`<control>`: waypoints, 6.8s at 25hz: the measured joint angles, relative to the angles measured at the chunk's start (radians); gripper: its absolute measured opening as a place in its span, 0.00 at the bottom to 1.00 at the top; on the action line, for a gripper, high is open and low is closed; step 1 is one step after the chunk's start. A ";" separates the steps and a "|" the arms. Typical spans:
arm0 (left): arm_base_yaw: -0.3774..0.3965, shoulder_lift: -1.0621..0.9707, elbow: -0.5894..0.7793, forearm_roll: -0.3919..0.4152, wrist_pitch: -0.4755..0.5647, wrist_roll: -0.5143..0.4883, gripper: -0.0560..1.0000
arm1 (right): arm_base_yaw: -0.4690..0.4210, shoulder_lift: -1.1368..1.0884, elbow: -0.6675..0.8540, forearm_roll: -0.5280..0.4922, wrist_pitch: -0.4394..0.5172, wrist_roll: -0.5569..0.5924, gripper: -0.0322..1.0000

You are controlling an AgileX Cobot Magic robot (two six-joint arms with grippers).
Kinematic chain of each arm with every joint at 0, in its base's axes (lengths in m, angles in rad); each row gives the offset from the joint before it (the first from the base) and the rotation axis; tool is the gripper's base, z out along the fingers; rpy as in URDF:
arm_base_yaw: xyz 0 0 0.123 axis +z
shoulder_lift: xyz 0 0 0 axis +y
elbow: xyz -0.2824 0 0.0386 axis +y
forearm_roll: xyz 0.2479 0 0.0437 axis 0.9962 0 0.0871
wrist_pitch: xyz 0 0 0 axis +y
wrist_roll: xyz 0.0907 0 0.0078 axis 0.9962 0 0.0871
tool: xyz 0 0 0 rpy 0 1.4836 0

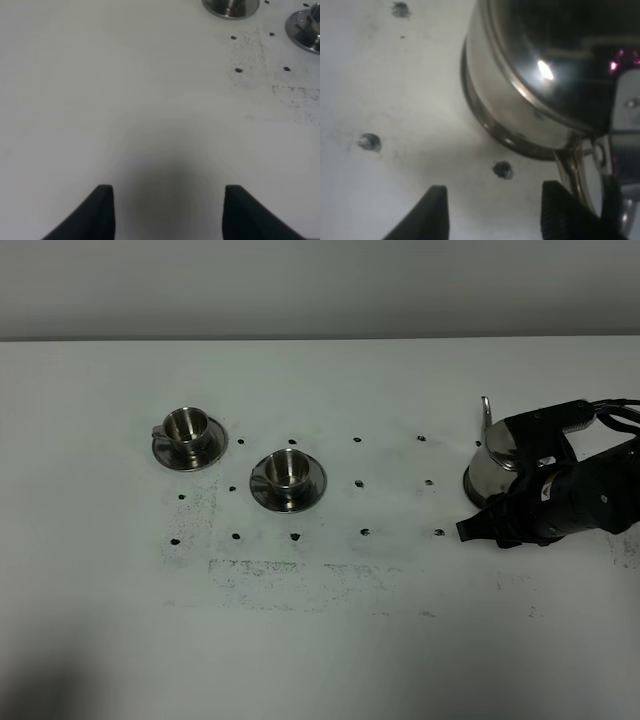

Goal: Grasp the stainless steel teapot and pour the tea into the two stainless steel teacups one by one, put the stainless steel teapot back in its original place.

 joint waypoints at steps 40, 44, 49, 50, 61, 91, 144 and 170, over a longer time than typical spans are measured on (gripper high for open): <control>0.001 0.000 0.000 0.000 -0.001 -0.001 0.50 | 0.032 -0.279 -0.180 -0.062 0.487 -0.246 0.46; 0.001 0.000 0.000 0.000 -0.001 -0.001 0.50 | -0.041 -0.236 -0.216 0.016 0.492 -0.316 0.49; 0.001 0.000 0.000 0.000 -0.001 -0.001 0.50 | -0.104 -0.146 -0.256 0.140 0.509 -0.436 0.50; 0.001 0.000 0.000 0.000 -0.001 -0.001 0.50 | -0.110 -0.125 -0.267 0.153 0.510 -0.450 0.50; 0.001 0.000 0.000 0.000 -0.001 -0.001 0.50 | -0.119 0.016 -0.382 0.148 0.521 -0.480 0.50; 0.001 0.000 0.000 0.000 -0.001 -0.001 0.50 | -0.170 0.083 -0.406 0.174 0.538 -0.622 0.50; 0.001 0.000 0.000 0.000 -0.001 -0.001 0.50 | -0.157 -0.031 -0.414 0.250 0.574 -0.709 0.22; 0.001 0.000 0.000 0.000 -0.001 -0.001 0.50 | 0.238 0.470 -1.283 0.122 0.836 -0.882 0.22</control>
